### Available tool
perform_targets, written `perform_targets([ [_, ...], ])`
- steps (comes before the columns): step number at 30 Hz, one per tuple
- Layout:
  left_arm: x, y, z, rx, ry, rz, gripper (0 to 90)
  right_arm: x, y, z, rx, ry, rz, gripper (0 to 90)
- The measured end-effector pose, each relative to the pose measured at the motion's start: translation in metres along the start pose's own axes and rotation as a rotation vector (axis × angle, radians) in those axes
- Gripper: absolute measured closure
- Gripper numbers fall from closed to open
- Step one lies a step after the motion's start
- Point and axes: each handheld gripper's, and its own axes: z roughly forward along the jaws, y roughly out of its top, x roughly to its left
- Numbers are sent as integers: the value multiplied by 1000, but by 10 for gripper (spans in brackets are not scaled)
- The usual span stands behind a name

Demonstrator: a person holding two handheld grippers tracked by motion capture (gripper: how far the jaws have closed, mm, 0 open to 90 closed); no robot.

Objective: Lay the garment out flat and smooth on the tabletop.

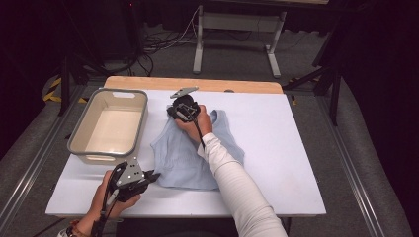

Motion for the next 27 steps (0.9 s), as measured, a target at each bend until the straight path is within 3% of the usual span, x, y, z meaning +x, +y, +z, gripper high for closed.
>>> perform_targets([
  [11, -13, 28, 11, -79, -72, 42, 829, -4, -2, -10, -17, 5, -5, 858],
  [21, -19, 46, 28, -99, -150, 62, 829, -9, -5, -26, -54, 26, 2, 857],
  [27, -25, 59, 41, -114, -185, 81, 829, -21, -9, -44, -79, 20, 5, 856],
])
